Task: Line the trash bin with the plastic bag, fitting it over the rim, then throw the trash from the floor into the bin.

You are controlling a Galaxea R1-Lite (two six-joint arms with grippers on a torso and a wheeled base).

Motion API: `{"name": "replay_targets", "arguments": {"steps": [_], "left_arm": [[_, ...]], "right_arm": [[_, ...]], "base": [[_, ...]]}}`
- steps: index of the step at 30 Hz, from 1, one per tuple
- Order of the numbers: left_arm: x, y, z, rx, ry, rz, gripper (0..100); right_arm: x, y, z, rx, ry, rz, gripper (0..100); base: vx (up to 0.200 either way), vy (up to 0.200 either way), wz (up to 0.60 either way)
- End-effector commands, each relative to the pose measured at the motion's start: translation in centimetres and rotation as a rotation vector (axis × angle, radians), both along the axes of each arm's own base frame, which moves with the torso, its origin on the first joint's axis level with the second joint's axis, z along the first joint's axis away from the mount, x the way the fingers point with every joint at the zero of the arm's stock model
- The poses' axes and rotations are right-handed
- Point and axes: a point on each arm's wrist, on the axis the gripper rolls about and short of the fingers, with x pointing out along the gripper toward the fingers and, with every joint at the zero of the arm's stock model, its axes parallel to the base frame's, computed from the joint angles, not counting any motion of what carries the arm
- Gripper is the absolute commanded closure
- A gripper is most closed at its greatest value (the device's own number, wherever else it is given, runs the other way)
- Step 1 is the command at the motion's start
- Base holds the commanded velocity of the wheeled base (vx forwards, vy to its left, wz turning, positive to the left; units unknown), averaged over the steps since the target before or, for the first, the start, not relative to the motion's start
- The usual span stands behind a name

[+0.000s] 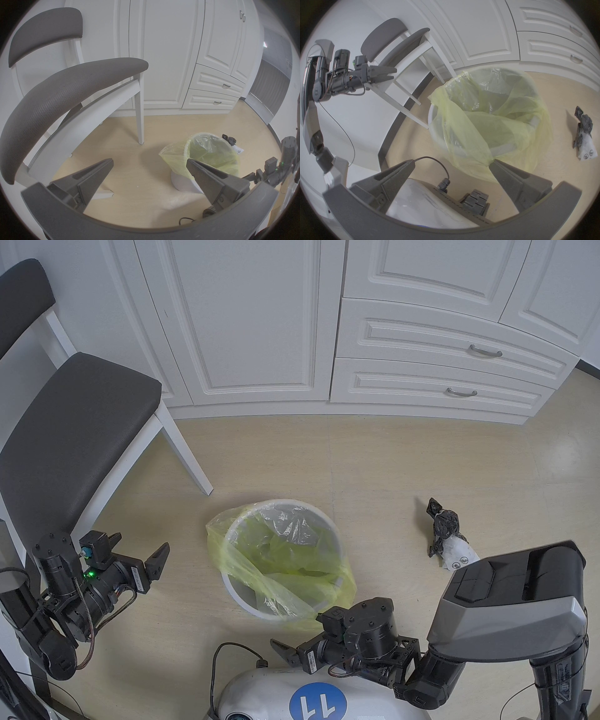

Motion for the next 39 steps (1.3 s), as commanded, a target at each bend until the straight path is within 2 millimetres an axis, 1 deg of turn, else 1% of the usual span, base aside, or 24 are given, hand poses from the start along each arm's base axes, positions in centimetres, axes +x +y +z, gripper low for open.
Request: {"name": "replay_targets", "arguments": {"steps": [1, 3, 6, 9, 12, 13, 14, 15, 16, 18, 20, 21, 22, 23, 25, 26, 27, 28, 29, 30, 31, 35, 38, 39], "left_arm": [[-0.1, -0.2, 0.1, -0.002, -0.003, -0.009, 0], [0.0, -0.4, -0.2, -0.002, 0.008, -0.017, 0], [0.1, -0.9, -0.1, -0.007, 0.001, -0.038, 0], [0.4, -1.2, 0.2, -0.022, -0.013, -0.045, 0], [0.5, -2.0, 0.4, -0.063, -0.018, -0.07, 0], [0.5, -2.0, 0.3, -0.066, -0.016, -0.07, 0], [0.5, -2.4, 0.4, -0.119, -0.006, -0.08, 0], [0.4, -2.5, 0.3, -0.141, 0.0, -0.083, 0], [0.3, -3.2, 0.0, -0.19, 0.025, -0.099, 0], [0.2, -4.5, -0.7, -0.241, 0.074, -0.13, 0], [0.2, -4.7, -0.9, -0.249, 0.082, -0.133, 0], [1.0, -6.5, -1.5, -0.276, 0.097, -0.151, 0], [1.0, -6.5, -1.5, -0.276, 0.097, -0.151, 0], [1.8, -8.7, -2.2, -0.256, 0.092, -0.133, 0], [2.2, -9.8, -2.8, -0.233, 0.087, -0.1, 0], [2.5, -11.1, -3.5, -0.181, 0.085, -0.074, 0], [2.5, -11.2, -3.5, -0.175, 0.084, -0.073, 0], [2.9, -11.9, -4.2, -0.104, 0.09, -0.045, 0], [3.2, -12.2, -4.5, -0.063, 0.096, -0.021, 0], [3.2, -12.2, -4.5, -0.063, 0.096, -0.021, 0], [3.3, -12.8, -4.5, -0.034, 0.108, -0.005, 0], [3.5, -13.1, -3.7, -0.024, 0.133, -0.005, 0], [3.7, -13.3, -3.6, -0.048, 0.152, 0.004, 0], [4.0, -13.6, -3.6, -0.09, 0.184, 0.017, 0]], "right_arm": [[-0.4, 0.1, 0.8, 0.023, -0.004, 0.019, 0], [-0.8, -0.5, 1.5, 0.027, 0.001, 0.03, 0], [-1.9, -1.8, 2.7, 0.025, 0.013, 0.058, 0], [-2.8, -3.0, 4.5, 0.039, -0.001, 0.057, 0], [-3.9, -4.4, 6.8, 0.07, -0.025, 0.052, 0], [-3.9, -4.5, 6.9, 0.072, -0.027, 0.051, 0], [-4.6, -5.3, 7.8, 0.087, -0.038, 0.047, 0], [-4.8, -5.6, 8.1, 0.093, -0.043, 0.044, 0], [-5.2, -6.2, 8.3, 0.096, -0.04, 0.036, 0], [-5.3, -6.8, 8.7, 0.128, -0.023, 0.002, 0], [-5.2, -6.9, 8.8, 0.138, -0.022, -0.013, 0], [-3.9, -7.8, 9.2, 0.168, -0.031, -0.102, 0], [-3.8, -7.9, 9.2, 0.167, -0.03, -0.107, 0], [-3.1, -8.5, 9.2, 0.159, -0.044, -0.157, 0], [-2.9, -9.0, 9.2, 0.149, -0.05, -0.195, 0], [-2.7, -9.7, 9.1, 0.135, -0.058, -0.246, 0], [-2.6, -9.8, 9.1, 0.133, -0.06, -0.255, 0], [-2.6, -10.5, 9.2, 0.125, -0.066, -0.298, 0], [-2.4, -11.0, 9.2, 0.121, -0.067, -0.326, 0], [-2.4, -11.0, 9.2, 0.121, -0.067, -0.326, 0], [-2.2, -11.5, 9.2, 0.114, -0.066, -0.346, 0], [-1.8, -12.1, 8.7, 0.076, -0.064, -0.38, 0], [-1.4, -12.3, 8.3, 0.045, -0.069, -0.409, 0], [-1.2, -12.2, 7.9, 0.025, -0.066, -0.426, 0]], "base": [[0.0, 0.0, 0.0], [0.0, 0.0, 0.0], [0.0, 0.0, 0.0], [0.0, 0.0, 0.0], [0.0, 0.0, 0.0], [0.0, 0.0, 0.0], [0.0, 0.0, 0.0], [0.0, 0.0, 0.0], [0.0, 0.0, 0.0], [0.0, 0.0, 0.0], [0.0, 0.0, 0.0], [0.0, 0.0, 0.0], [0.0, 0.0, 0.0], [0.0, 0.0, 0.0], [0.0, 0.0, 0.0], [0.0, 0.0, 0.0], [0.0, 0.0, 0.0], [0.0, 0.0, 0.0], [0.0, 0.0, 0.0], [0.0, 0.0, 0.0], [0.0, 0.0, 0.0], [0.0, 0.0, 0.0], [0.0, 0.0, 0.0], [0.0, 0.0, 0.0]]}}
